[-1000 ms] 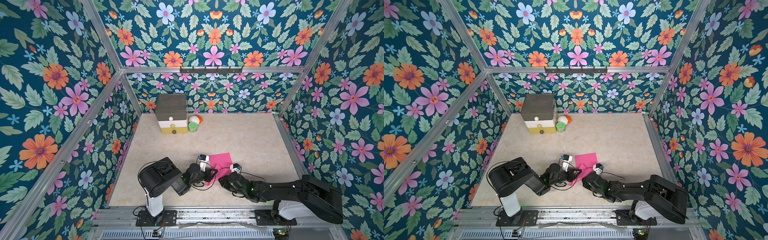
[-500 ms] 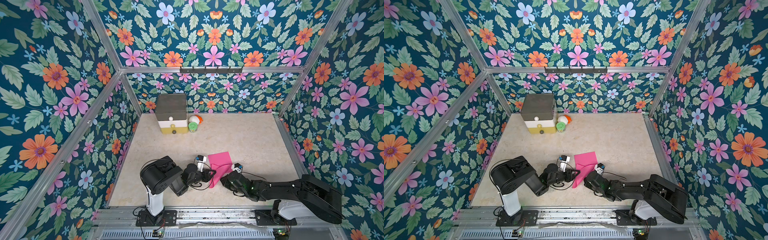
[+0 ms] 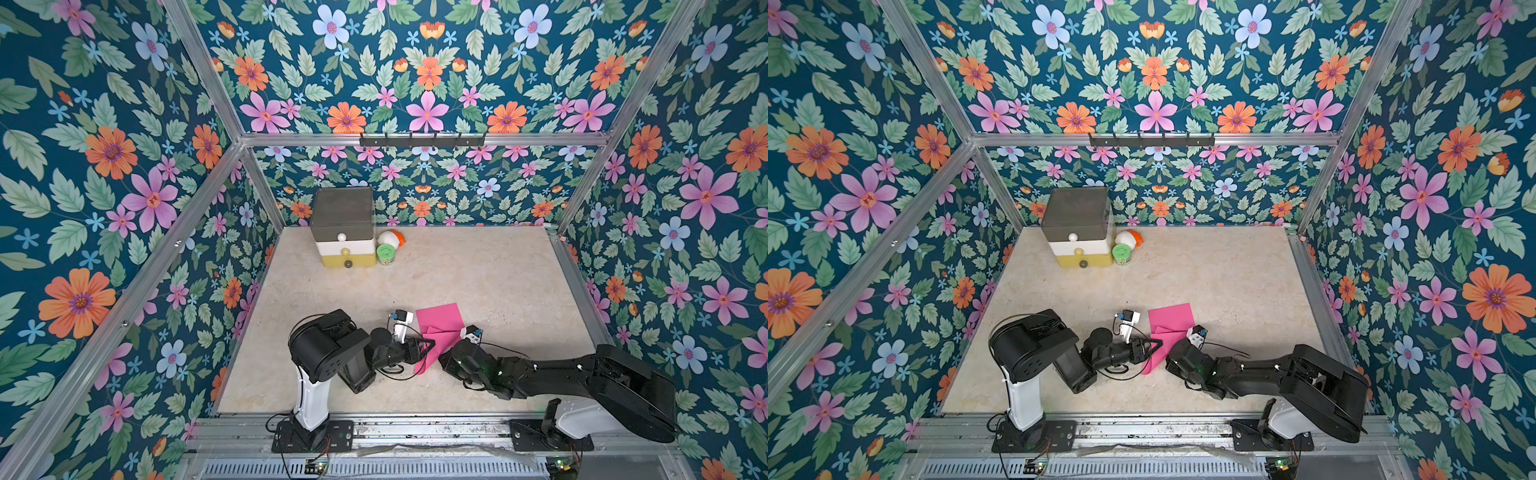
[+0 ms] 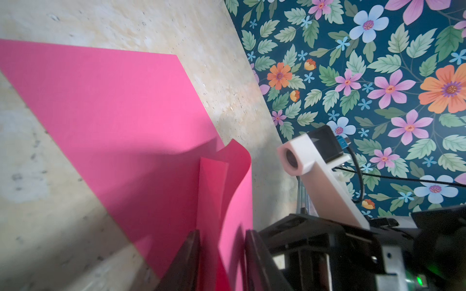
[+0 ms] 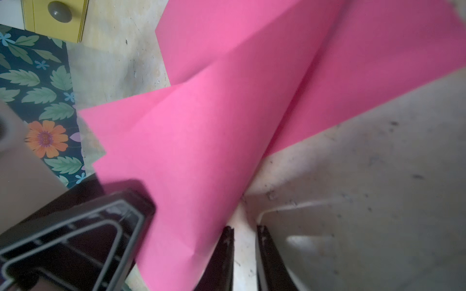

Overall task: Fold the square paper diagonally
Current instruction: Fold the paper at the center of the board.

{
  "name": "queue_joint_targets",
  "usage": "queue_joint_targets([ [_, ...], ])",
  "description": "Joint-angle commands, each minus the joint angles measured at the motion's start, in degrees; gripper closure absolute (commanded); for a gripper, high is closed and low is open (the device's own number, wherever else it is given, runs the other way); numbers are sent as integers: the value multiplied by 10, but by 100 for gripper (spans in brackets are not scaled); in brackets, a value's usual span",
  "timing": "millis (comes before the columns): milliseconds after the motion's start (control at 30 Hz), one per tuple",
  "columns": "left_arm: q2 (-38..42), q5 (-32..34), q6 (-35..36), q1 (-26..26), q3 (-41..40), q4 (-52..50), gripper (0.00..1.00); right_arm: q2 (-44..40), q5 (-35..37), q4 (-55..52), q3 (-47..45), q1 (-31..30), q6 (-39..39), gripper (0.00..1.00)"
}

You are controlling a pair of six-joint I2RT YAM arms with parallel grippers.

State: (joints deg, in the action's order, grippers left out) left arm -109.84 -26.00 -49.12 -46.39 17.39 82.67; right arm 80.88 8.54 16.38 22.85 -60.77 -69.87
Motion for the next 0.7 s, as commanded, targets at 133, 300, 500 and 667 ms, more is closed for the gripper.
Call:
queue_joint_targets([
  [133,-4,-13,2,2,3,26,67,-14,2,-26,-1,8,-7,79],
  [300,-1,-13,1,2,1,29,67,-2,-3,-32,16,12,0,79],
  [500,2,-14,1,2,0,28,68,13,-6,-40,30,13,5,80],
  [667,12,-8,6,2,6,1,86,-35,30,-116,33,13,19,80],
])
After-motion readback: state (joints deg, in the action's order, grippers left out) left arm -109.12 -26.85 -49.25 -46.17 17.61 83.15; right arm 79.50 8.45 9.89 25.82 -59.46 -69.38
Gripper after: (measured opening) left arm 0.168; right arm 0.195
